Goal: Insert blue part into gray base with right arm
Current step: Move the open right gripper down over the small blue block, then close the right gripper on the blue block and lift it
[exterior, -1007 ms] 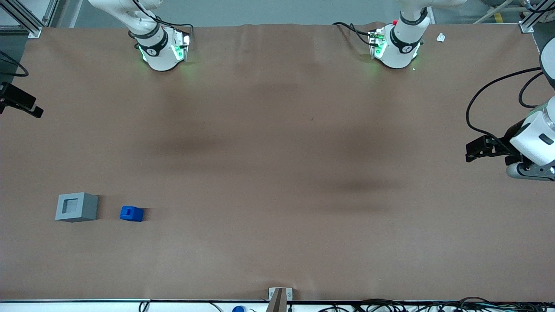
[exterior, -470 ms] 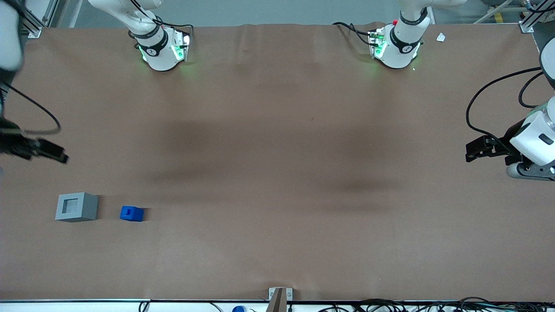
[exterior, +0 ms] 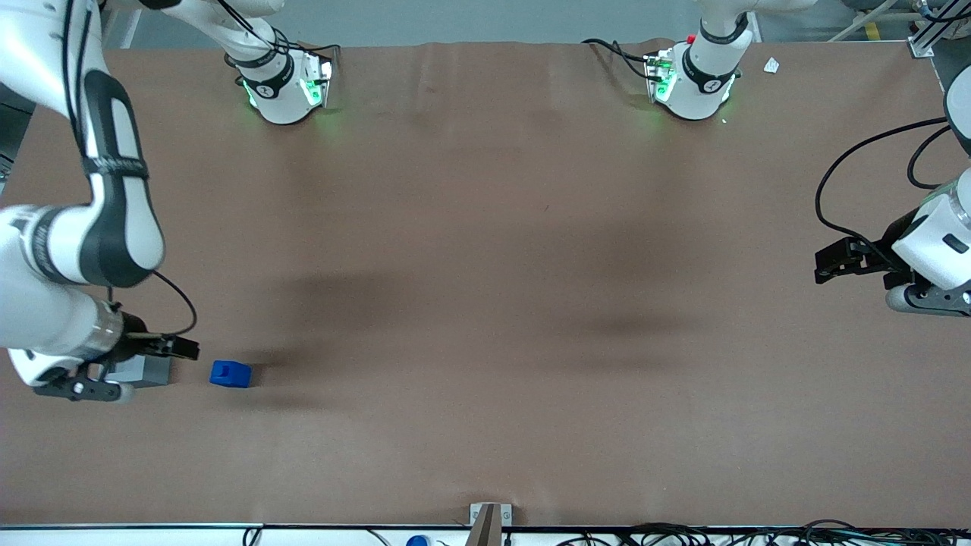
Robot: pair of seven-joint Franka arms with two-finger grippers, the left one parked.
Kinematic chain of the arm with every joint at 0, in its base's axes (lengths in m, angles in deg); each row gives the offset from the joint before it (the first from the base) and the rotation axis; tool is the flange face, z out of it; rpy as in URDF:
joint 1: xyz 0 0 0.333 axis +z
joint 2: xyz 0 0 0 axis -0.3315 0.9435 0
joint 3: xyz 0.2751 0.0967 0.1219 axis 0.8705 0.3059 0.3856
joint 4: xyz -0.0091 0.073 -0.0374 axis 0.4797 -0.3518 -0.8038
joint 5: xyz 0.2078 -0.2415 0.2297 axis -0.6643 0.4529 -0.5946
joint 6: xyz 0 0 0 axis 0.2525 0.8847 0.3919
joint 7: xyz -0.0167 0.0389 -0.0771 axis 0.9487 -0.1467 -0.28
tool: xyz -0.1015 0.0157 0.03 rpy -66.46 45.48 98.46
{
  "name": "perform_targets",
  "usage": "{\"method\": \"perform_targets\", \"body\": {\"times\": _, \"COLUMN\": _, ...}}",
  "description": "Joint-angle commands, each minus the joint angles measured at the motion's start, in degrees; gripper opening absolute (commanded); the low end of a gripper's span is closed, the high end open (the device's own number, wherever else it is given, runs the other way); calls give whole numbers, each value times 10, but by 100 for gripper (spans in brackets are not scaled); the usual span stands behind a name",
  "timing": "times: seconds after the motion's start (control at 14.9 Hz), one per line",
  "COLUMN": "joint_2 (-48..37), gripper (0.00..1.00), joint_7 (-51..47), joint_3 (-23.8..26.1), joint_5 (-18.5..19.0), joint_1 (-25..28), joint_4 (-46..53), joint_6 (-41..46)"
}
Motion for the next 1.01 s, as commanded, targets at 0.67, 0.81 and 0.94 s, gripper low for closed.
{"method": "perform_targets", "body": {"times": 0.67, "joint_2": 91, "gripper": 100, "joint_7": 2, "joint_3": -1, "joint_5": -2, "joint_1": 21, "joint_4": -39, "joint_6": -129}}
{"method": "perform_targets", "body": {"times": 0.81, "joint_2": 95, "gripper": 100, "joint_7": 3, "joint_3": -1, "joint_5": -2, "joint_1": 18, "joint_4": -39, "joint_6": -135}}
{"method": "perform_targets", "body": {"times": 0.94, "joint_2": 98, "gripper": 98, "joint_7": 4, "joint_3": -2, "joint_5": -1, "joint_1": 14, "joint_4": -38, "joint_6": -139}}
